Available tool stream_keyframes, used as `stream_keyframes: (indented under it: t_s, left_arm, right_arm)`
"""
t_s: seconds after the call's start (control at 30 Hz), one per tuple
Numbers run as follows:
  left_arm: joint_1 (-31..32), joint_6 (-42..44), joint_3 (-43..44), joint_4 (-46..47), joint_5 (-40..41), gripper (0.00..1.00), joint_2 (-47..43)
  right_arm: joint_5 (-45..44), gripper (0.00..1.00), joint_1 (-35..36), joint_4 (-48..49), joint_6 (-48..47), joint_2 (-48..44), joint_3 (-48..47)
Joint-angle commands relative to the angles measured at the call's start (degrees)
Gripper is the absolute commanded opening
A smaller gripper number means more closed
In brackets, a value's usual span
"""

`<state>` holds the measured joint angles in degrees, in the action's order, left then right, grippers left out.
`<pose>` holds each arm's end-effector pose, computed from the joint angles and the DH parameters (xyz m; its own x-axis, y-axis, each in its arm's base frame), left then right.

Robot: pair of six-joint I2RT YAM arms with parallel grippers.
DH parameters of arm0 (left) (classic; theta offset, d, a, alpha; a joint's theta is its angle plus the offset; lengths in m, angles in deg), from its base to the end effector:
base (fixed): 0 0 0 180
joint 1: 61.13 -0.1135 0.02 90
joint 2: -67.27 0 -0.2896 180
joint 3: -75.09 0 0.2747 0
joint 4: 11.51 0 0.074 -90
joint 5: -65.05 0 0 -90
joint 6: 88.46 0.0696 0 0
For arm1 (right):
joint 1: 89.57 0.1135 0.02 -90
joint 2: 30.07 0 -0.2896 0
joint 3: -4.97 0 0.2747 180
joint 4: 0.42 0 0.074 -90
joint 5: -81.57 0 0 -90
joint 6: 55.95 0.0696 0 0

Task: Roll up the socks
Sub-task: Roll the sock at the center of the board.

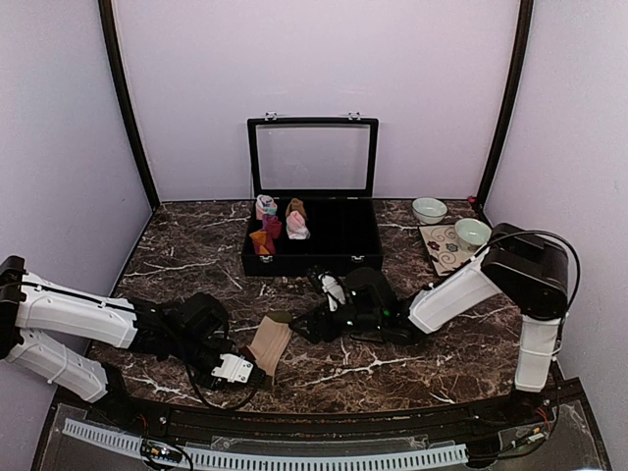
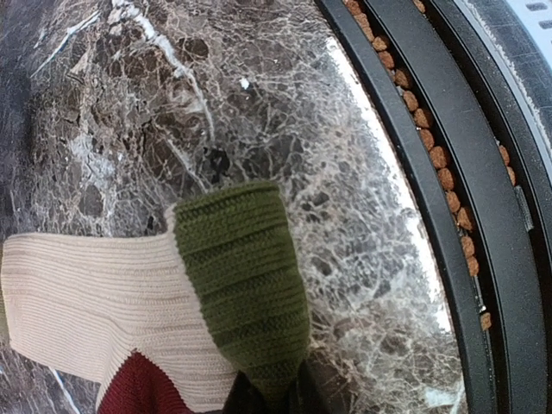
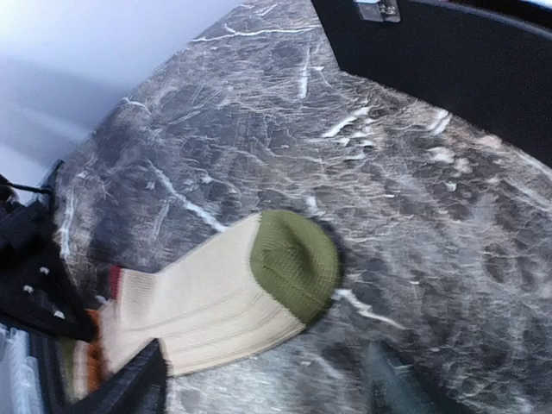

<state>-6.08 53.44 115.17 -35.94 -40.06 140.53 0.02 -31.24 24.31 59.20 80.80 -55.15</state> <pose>0.1238 -0.2089 0.1213 0.3872 0.7722 -0.5038 0.9183 -0.2740 0.2857 0.2146 0.3674 0.1087 -0.5957 -0.1650 -0.7861 -0.7269 0.5270 0.4403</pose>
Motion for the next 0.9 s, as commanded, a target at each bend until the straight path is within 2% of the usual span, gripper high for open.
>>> stream_keyframes:
  t_s: [0.0,0.07,0.1,0.23,0.37,0.4,0.43,0.47,0.53,0.6,0.63,0.7,0.73,0.77,0.8,0.83,0.87]
  left_arm:
    - [0.3,0.9,-3.4,-2.2,4.1,0.0,1.2]
    - [0.3,-0.7,-2.4,-3.2,4.6,0.0,2.3]
    - [0.3,-1.1,-2.1,-3.7,4.3,0.0,2.2]
    - [0.3,-2.3,-2.2,-4.0,4.8,0.0,-0.4]
    - [0.3,-2.9,-3.3,-6.6,5.8,0.0,-3.7]
    - [0.3,-3.5,-3.3,-7.5,6.1,0.0,-4.1]
    - [0.2,-4.7,-3.0,-8.3,6.7,0.0,-4.2]
    - [0.0,-5.5,-2.5,-9.5,6.7,0.0,-4.0]
    - [-0.3,-6.8,-1.9,-10.4,6.9,0.0,-4.0]
    - [-1.0,-7.3,-2.0,-9.3,6.9,0.0,-5.0]
    - [-1.3,-7.4,-2.2,-8.9,6.7,0.0,-6.0]
    - [-1.7,-7.1,-2.6,-8.3,7.0,0.0,-7.4]
    - [-2.1,-7.1,-2.8,-8.6,7.1,0.0,-8.1]
    - [-2.5,-6.9,-3.0,-9.1,6.9,0.0,-8.7]
    - [-2.8,-6.7,-3.3,-9.5,6.9,0.0,-9.4]
    - [-3.2,-6.5,-3.6,-9.8,6.9,0.0,-10.1]
    - [-3.6,-6.3,-3.8,-10.0,6.8,0.0,-10.7]
  right_arm:
    - [9.5,0.49,-2.8,-0.7,3.9,3.0,0.2]
    - [14.8,0.13,-4.4,6.4,9.5,4.9,2.1]
    - [16.3,0.0,-4.7,8.5,11.2,5.6,3.0]
    - [15.9,0.0,-4.1,5.7,12.8,5.0,4.2]
    - [2.1,0.0,-1.3,-23.9,6.3,-2.4,-1.0]
    - [1.3,0.11,-0.9,-25.7,7.8,-5.8,-0.6]
    - [1.5,0.82,-0.8,-24.3,12.2,-8.6,2.1]
    - [2.1,0.97,-0.9,-21.1,18.6,-11.1,5.3]
    - [7.7,0.99,-2.3,-9.3,33.2,-13.6,11.2]
    - [15.1,0.99,-3.7,6.5,46.6,-12.1,16.1]
    - [14.6,0.99,-3.7,15.8,53.3,-10.9,19.2]
    - [7.2,0.99,-2.7,34.5,62.7,-9.0,25.6]
    - [3.5,0.99,-1.8,36.4,63.2,-10.1,26.9]
    - [-0.5,0.99,-0.6,30.5,61.3,-13.3,26.6]
    - [-7.4,0.99,1.2,16.5,58.1,-19.3,23.8]
    - [-14.1,0.99,3.4,-8.2,52.6,-25.4,18.3]
    - [-24.4,0.99,6.5,-27.0,48.0,-29.1,10.2]
